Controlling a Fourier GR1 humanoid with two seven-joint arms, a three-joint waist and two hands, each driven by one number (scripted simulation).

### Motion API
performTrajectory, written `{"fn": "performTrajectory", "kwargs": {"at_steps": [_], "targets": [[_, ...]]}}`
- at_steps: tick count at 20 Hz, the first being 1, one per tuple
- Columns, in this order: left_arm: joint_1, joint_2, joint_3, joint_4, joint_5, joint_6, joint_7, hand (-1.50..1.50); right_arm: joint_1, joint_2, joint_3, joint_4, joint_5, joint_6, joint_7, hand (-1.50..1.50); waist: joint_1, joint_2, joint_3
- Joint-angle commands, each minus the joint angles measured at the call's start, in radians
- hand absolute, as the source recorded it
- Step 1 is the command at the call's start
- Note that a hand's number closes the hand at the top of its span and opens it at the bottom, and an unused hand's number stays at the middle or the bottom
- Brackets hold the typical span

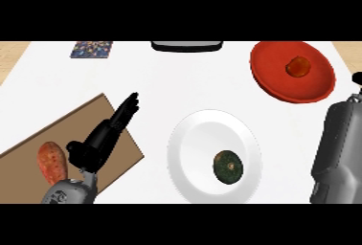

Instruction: Pick the tomato from the plate and place it in the bowl

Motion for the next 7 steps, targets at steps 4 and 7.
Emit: {"fn": "performTrajectory", "kwargs": {"at_steps": [4,7], "targets": [[0.019,-0.003,-0.007,0.000,0.002,-0.009,-0.010,0.00,0.197,0.015,0.131,-0.196,-0.109,-0.062,0.208,-1.50,0.008,-0.006,0.001],[0.001,0.006,0.011,0.004,0.010,-0.013,-0.005,0.00,0.260,0.015,0.211,-0.261,-0.150,-0.054,0.225,-1.50,0.013,-0.005,0.001]]}}
